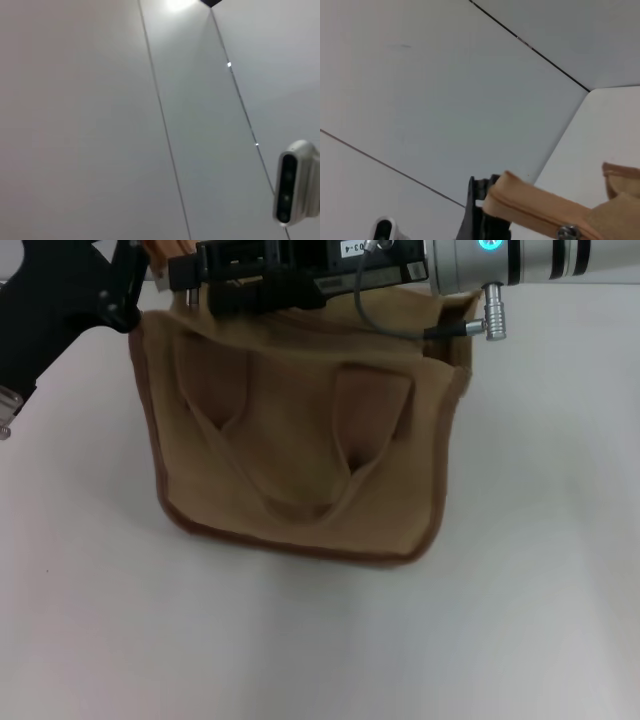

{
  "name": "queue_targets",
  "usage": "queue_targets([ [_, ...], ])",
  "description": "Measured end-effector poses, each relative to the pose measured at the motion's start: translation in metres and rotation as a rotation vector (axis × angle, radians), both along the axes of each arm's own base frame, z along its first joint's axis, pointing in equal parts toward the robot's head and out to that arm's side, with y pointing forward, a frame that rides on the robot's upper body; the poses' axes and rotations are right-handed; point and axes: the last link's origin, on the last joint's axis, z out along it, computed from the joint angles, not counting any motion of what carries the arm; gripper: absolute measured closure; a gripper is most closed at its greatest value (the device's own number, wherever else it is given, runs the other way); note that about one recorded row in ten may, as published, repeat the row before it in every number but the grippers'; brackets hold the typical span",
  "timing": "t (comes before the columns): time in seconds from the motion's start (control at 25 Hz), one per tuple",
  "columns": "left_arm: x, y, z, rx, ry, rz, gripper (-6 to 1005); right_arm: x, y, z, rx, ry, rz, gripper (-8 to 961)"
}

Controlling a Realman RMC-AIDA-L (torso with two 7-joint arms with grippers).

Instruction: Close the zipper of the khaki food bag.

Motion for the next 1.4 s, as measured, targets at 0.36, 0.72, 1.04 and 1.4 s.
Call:
queue_targets([
  [0.36,0.005,0.0009,-0.0062,-0.025,0.031,-0.026,946,-0.0003,0.0003,-0.0005,0.01,0.003,0.009,178],
  [0.72,0.0016,0.0034,-0.0012,-0.001,-0.009,0.011,943,-0.007,-0.0026,-0.0018,0.039,-0.01,0.114,179],
  [1.04,-0.0019,0.0029,0.0028,-0.011,-0.038,0.033,940,-0.0065,-0.0028,0.0004,0.089,-0.013,0.187,178],
  [1.4,-0.0017,0.0016,0.0025,-0.014,-0.036,0.026,937,-0.0092,-0.0066,-0.0006,0.156,-0.043,0.318,179],
])
